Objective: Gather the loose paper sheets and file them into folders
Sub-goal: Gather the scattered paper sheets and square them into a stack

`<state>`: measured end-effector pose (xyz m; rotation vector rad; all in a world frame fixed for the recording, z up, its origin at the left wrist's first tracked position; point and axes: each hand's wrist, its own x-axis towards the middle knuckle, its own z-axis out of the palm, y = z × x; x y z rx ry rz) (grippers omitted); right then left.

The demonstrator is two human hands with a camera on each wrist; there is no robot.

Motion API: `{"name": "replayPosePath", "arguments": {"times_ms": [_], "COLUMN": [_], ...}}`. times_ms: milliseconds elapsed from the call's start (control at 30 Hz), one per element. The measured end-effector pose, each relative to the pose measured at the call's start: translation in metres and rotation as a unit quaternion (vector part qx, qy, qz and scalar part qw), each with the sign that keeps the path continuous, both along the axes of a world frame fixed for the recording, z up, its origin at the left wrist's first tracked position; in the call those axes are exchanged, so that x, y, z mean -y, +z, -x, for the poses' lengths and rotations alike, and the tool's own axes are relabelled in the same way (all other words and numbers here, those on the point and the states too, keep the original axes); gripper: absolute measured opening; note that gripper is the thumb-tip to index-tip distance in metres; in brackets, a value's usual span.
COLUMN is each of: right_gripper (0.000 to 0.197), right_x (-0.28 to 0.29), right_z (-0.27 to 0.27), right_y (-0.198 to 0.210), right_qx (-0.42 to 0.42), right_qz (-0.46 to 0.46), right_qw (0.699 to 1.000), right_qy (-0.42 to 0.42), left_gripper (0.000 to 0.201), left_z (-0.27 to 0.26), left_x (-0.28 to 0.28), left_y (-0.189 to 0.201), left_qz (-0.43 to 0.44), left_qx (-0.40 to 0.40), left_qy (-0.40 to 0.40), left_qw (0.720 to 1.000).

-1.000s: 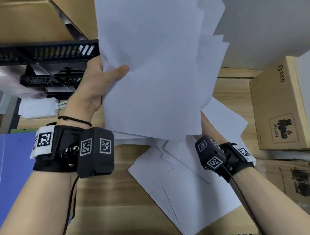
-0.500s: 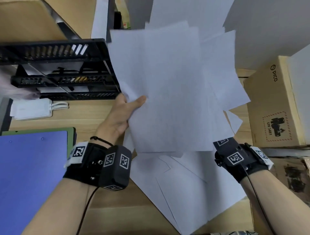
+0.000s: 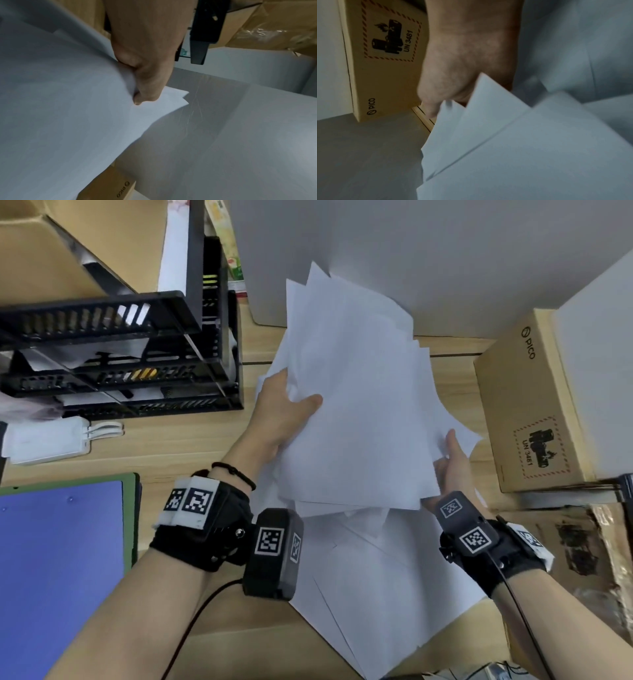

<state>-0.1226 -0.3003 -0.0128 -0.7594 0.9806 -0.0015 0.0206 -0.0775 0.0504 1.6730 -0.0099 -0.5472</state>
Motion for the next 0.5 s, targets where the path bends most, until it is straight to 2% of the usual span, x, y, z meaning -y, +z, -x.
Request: {"name": "replayPosePath", "arguments": {"times_ms": [33,100,167,233,300,333,400,467,500], "right_gripper": [0.076,0.075,0.072,0.082,0.090,0.084,0.058,0.032,0.027], "right_x": [0.003,0.000,-0.006,-0.007,0.002,0.003,0.001,0.004,0.007], "right_z": [0.001,0.001,-0.003,-0.005,-0.002,0.001,0.006,0.013,0.016], "right_y": [-0.004,0.002,0.009,0.005,-0.005,-0.007,-0.002,-0.001,0.003], "right_qx": [0.027,0.055,0.051,-0.013,-0.079,-0.084,-0.061,-0.015,0.012], "right_qz": [-0.019,-0.035,-0.017,0.030,0.056,0.054,0.037,-0.003,-0.022], "right_qw": [0.999,0.998,0.997,0.987,0.978,0.977,0.986,0.996,0.997], "right_qy": [0.006,-0.012,0.049,0.155,0.187,0.188,0.148,0.093,0.072], "left_gripper": [0.031,0.030,0.031,0.031,0.032,0.032,0.028,0.023,0.022], "left_z": [-0.003,-0.006,-0.007,-0.004,0.005,0.011,0.024,0.034,0.036], "left_x": [-0.001,-0.005,-0.004,0.003,0.016,0.024,0.039,0.048,0.049], "left_y": [0.003,0.009,0.019,0.032,0.049,0.058,0.074,0.083,0.085], "left_qz": [-0.009,-0.027,-0.041,-0.052,-0.056,-0.054,-0.054,-0.028,-0.005], "left_qx": [0.014,0.035,0.047,0.067,0.094,0.109,0.147,0.163,0.162], "left_qy": [-0.010,-0.028,-0.047,-0.079,-0.121,-0.143,-0.187,-0.213,-0.212], "left_qw": [1.000,0.999,0.997,0.993,0.987,0.982,0.970,0.963,0.964]}}
